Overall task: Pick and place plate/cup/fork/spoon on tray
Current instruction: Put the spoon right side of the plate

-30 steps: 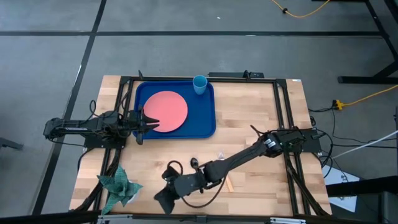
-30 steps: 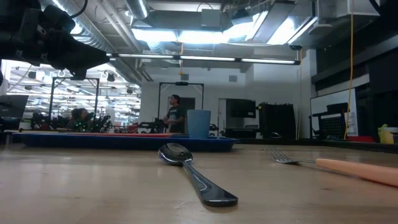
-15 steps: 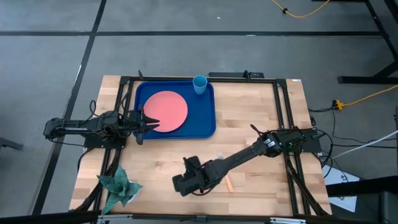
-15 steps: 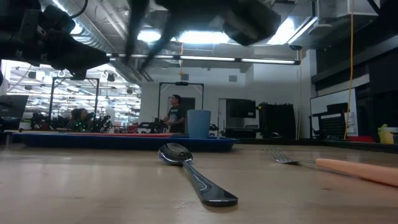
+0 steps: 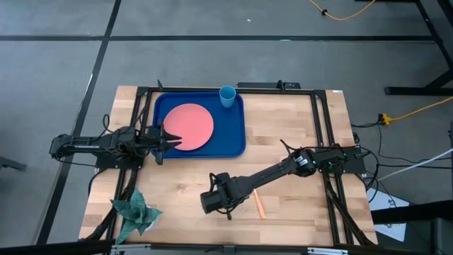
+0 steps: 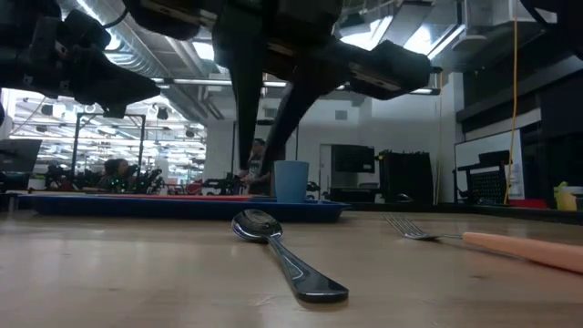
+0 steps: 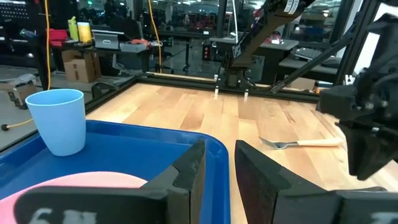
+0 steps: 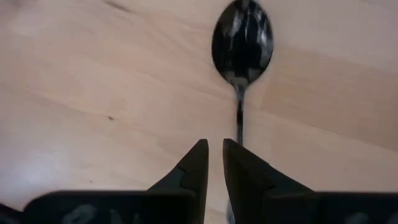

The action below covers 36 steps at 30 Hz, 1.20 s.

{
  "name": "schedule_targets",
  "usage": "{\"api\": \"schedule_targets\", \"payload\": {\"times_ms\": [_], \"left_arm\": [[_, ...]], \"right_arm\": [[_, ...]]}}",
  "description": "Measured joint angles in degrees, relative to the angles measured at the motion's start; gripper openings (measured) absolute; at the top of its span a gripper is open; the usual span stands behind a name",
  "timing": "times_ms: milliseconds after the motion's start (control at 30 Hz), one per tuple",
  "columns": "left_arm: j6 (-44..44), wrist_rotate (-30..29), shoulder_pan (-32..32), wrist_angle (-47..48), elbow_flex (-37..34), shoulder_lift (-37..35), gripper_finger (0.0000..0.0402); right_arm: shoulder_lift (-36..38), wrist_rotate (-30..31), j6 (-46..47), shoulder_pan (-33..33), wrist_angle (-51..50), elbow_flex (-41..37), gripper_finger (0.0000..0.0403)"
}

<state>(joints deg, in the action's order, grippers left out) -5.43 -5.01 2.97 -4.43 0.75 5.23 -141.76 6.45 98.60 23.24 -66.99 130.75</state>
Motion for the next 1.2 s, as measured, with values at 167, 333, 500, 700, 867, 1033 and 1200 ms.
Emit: {"api": "schedule_targets", "payload": {"times_ms": [167, 333, 500, 700, 867, 1033, 1200], "left_arm": [[0.02, 0.0, 0.01, 0.46, 0.0, 0.0, 0.008], [0.02, 0.0, 0.0, 0.61, 0.0, 0.0, 0.008], [0.02, 0.0, 0.0, 0.61, 0.0, 0.0, 0.008], [0.04, 0.0, 0.0, 0.61, 0.0, 0.0, 0.008], [0.05, 0.0, 0.0, 0.69, 0.0, 0.0, 0.008], [0.06, 0.0, 0.02, 0.97, 0.0, 0.0, 0.008], [0.06, 0.0, 0.0, 0.98, 0.0, 0.0, 0.008]], "right_arm": [[-0.69, -1.46, 0.2, -0.08, 1.21, -2.27, 0.0055], [-0.56, -1.55, -0.19, -0.44, 2.66, -4.5, 0.0055], [-0.56, -1.47, -0.83, -0.63, 3.28, -5.99, 0.0055], [-0.56, -0.08, -1.2, -0.7, 4.33, -6.48, 0.0055], [-1.56, -0.08, -1.19, -0.76, 5.37, -6.43, 0.0055], [-2.53, -0.43, -1.2, -0.98, 5.63, -6.2, 0.0055], [-2.51, -0.77, -1.59, -1.56, 5.33, -6.2, 0.0047]]}}
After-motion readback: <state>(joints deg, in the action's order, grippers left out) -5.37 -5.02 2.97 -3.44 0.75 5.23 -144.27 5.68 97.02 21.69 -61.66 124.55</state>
